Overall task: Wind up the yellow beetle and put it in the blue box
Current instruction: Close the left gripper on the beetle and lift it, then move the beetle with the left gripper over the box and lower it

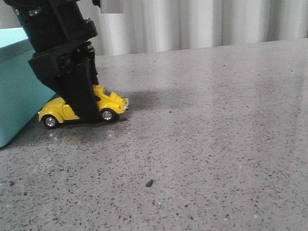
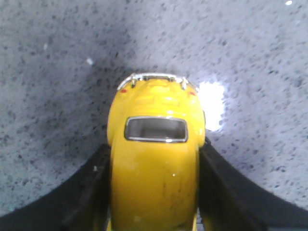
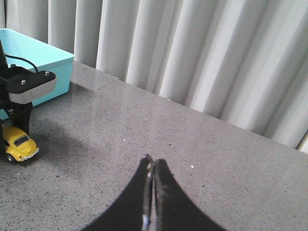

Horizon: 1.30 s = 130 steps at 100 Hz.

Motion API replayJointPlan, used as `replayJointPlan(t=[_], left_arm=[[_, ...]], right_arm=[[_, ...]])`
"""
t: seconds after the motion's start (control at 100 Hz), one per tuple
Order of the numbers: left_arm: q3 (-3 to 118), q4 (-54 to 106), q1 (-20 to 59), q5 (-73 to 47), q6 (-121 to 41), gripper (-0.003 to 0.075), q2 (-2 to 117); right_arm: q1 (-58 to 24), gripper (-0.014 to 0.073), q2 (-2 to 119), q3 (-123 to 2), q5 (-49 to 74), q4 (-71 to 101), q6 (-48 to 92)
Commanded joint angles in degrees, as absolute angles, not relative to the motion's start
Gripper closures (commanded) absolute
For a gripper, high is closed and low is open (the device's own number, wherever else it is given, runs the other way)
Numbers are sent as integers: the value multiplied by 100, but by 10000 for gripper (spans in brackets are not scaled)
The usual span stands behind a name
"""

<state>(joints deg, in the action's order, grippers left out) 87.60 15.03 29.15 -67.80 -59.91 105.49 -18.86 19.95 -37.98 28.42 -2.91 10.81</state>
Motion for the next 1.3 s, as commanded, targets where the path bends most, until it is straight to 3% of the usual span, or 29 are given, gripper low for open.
replayJointPlan(t=[0.0,0.32,0.49,0.63,0.93,1.29], left_arm=[[9158,1790,2904,-6843,-5973,741,10224],[10661,1910,2869,-6852,-5229,741,9941],[11218,1183,2820,-6841,-4915,741,9707],[11206,434,2553,-6886,-4405,741,9568],[11085,409,1334,-6946,-3443,741,9546],[9656,397,391,-7071,-2305,741,9713]], right_arm=[[-1902,635,2026,-3937,2341,-378,1133],[-1902,635,2026,-3937,2341,-378,1133],[-1902,635,2026,-3937,2341,-378,1133],[-1902,635,2026,-3937,2289,-378,1133],[-1902,635,2026,-3937,2266,-378,1133],[-1902,635,2026,-3937,2146,-378,1133]])
